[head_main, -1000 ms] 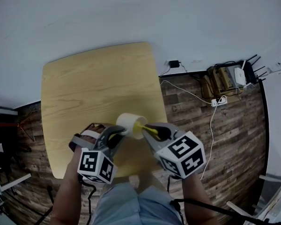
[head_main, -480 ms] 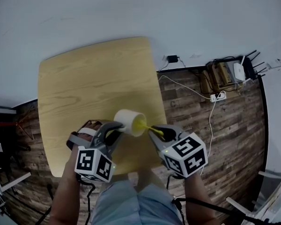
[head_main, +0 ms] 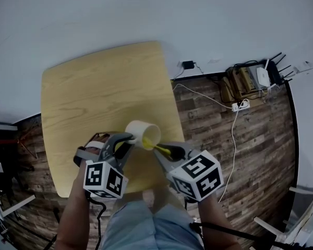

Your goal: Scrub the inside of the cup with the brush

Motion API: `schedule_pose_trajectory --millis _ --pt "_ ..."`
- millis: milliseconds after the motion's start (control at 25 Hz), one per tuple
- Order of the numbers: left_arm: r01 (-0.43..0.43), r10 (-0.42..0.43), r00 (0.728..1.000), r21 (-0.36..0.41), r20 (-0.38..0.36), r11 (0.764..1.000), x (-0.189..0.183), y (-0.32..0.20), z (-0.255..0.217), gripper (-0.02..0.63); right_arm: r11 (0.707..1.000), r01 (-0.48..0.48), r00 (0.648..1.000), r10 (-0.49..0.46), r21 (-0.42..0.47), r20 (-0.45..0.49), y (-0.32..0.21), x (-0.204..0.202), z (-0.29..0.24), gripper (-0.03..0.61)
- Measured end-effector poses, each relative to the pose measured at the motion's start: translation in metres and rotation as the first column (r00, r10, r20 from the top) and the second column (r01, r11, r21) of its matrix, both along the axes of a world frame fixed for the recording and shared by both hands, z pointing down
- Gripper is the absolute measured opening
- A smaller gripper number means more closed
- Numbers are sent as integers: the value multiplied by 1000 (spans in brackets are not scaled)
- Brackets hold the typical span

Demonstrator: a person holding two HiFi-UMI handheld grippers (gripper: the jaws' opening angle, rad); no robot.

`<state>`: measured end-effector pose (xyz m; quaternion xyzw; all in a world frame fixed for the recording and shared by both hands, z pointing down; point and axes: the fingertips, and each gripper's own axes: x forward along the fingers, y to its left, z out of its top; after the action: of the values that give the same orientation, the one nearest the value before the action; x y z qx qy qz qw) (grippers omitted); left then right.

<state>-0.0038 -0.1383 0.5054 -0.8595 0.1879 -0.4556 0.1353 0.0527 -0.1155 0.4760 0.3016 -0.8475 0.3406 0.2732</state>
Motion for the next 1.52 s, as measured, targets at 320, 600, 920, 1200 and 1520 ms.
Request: schedule_pose_trajectory --millis 320,600,920,1200,1520 --pt "65 -66 996 -17 -63 998 -9 0 5 77 997 -38 998 35 65 50 -8 1 -37 40" --pt "166 -176 963 -67 -204 984 -22 -5 12 77 985 -81 995 72 152 65 -16 9 -67 40" --pt "245 -283 887 -149 -364 958 -38 -6 25 77 959 -137 990 122 248 76 -28 8 -82 40" --pt "281 -350 827 -215 -441 935 -48 -3 37 78 952 -127 992 116 278 54 -29 1 -86 40" --pt "296 -373 809 -233 -455 926 -51 3 45 78 953 -97 995 98 287 10 -27 -4 -84 40"
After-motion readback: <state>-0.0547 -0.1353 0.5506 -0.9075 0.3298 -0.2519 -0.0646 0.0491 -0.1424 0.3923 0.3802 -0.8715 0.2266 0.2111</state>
